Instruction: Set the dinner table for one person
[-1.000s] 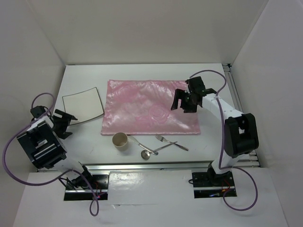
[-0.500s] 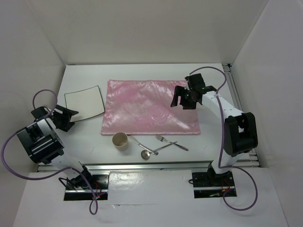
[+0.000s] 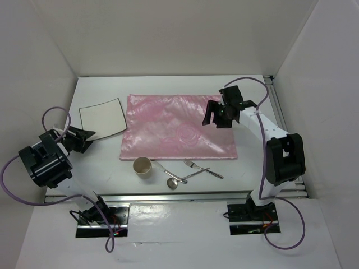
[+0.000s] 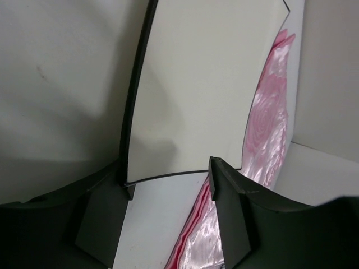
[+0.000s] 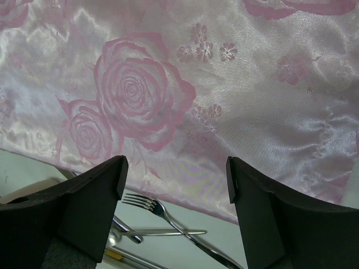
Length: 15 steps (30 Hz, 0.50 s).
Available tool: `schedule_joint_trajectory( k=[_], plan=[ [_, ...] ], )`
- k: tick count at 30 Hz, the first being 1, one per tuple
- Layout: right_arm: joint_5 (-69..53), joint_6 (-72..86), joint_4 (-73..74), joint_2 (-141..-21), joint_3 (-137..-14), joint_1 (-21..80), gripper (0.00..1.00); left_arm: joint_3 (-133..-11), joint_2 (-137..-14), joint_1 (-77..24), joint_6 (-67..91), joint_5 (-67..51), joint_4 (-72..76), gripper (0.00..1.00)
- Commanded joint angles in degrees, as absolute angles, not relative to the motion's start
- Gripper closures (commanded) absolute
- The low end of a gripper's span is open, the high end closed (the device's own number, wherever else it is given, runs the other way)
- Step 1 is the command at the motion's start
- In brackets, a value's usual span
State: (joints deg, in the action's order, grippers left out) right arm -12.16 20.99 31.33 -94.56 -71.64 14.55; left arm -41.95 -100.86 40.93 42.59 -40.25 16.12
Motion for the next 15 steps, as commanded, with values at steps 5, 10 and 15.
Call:
schedule_joint_trajectory(
  k=[5, 10, 15],
  plan=[
    [-9.8, 21.8, 32.9, -91.6, -76.7, 16.6, 0.18, -40.4, -105.9, 41.9, 40.8, -39.8, 15.6, 0.22],
    [-9.8, 21.8, 32.9, -91.1, -76.7, 17.7, 0.18, -41.0, -107.1, 42.5, 40.3, -41.0, 16.5, 0.36],
    [-9.2, 22.3, 33.9, -90.5, -76.7, 18.2, 0.18, -42.3, -107.9, 43.2, 39.1, -40.4, 14.6, 0.44]
  ],
)
